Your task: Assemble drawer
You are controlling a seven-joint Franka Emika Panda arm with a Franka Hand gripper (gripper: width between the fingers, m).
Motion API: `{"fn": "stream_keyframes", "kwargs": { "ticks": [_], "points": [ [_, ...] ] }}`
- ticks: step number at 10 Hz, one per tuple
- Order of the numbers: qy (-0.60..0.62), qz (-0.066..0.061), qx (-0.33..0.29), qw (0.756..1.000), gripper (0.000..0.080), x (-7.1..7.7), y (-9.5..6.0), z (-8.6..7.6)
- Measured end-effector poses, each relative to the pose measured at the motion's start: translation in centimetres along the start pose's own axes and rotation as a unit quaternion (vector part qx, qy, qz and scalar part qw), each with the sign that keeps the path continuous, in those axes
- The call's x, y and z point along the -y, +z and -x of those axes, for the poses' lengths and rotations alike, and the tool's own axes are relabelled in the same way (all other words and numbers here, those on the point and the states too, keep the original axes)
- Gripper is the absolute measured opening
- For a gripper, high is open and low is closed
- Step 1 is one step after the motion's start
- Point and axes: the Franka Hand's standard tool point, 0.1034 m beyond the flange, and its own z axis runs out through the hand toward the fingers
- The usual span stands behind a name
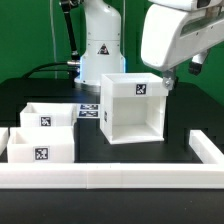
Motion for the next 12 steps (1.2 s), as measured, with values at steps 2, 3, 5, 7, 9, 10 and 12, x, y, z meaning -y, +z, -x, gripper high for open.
{"fn": "stream_keyframes", "kwargs": {
  "ticks": [2, 3, 5, 7, 9, 10, 12],
  "points": [
    [0.005, 0.0, 0.0, 1.0, 0.065, 0.0, 0.0, 0.0],
    [0.005, 0.0, 0.0, 1.0, 0.065, 0.0, 0.0, 0.0],
    [0.006, 0.001, 0.0, 1.0, 0.065, 0.0, 0.0, 0.1],
    [0.024, 0.018, -0.014, 0.999, 0.065, 1.6, -0.6, 1.4],
    [0.057, 0.041, -0.038, 0.997, 0.065, 3.7, -0.3, 3.8],
    [0.071, 0.042, -0.04, 0.996, 0.065, 4.3, 0.1, 4.7],
    [0.152, 0.038, -0.044, 0.987, 0.065, 4.1, 0.1, 4.2]
  ]
}}
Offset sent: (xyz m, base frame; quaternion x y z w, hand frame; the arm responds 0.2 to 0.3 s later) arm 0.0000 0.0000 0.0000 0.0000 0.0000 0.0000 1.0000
